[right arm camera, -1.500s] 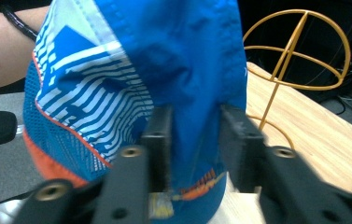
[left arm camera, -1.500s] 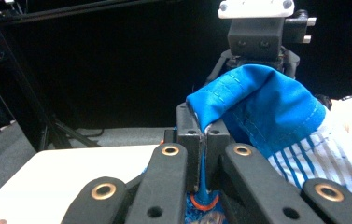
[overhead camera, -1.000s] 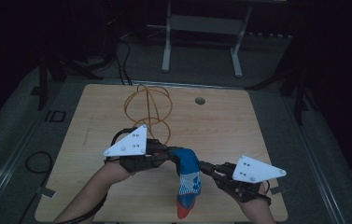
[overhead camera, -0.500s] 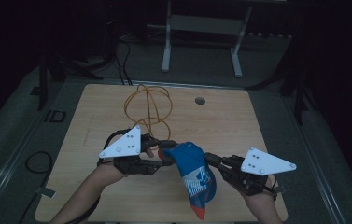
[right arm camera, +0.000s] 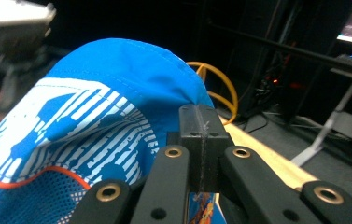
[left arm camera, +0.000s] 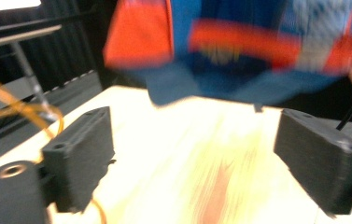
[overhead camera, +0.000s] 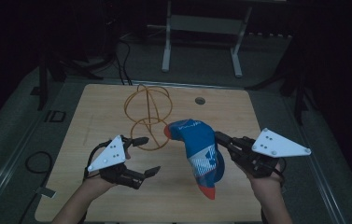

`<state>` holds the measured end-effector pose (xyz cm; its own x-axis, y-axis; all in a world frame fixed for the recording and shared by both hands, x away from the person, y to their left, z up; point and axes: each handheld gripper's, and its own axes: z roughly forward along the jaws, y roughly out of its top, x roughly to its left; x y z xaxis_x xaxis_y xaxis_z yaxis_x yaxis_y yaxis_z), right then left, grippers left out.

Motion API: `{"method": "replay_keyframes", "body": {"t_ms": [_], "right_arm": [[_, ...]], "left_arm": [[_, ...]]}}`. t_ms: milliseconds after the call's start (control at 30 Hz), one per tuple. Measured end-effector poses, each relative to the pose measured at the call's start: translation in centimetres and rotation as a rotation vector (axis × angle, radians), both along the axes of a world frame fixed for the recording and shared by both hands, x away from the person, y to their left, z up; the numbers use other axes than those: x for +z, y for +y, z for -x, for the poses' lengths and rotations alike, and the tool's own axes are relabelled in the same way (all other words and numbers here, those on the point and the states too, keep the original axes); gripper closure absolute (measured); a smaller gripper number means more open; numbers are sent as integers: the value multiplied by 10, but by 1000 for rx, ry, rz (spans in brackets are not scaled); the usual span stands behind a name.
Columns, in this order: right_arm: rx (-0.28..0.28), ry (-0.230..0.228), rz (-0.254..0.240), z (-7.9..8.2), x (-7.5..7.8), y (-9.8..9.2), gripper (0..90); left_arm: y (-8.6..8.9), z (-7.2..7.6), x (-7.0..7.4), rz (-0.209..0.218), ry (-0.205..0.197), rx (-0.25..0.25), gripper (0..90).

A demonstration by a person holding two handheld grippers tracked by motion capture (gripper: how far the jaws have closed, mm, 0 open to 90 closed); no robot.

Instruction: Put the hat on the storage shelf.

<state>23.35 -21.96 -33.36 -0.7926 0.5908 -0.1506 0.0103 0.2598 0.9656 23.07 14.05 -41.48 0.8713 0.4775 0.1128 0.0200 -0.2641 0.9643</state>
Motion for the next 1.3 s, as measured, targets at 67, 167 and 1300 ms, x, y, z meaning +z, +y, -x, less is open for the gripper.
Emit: {"method": "replay_keyframes", "body": {"t_ms": [67,167,1300], "right_arm": [[-11,-5,-10,-5,5,0,900],[-19,-5,-18,-14,12,1,900],[-80,-40,80,-133,72,144,900]], "left_arm": [[3,4,-13,-18,12,38,72],[8,9,-33,-30,41,100,27],[55,39,-118,66,35,477,29]]}}
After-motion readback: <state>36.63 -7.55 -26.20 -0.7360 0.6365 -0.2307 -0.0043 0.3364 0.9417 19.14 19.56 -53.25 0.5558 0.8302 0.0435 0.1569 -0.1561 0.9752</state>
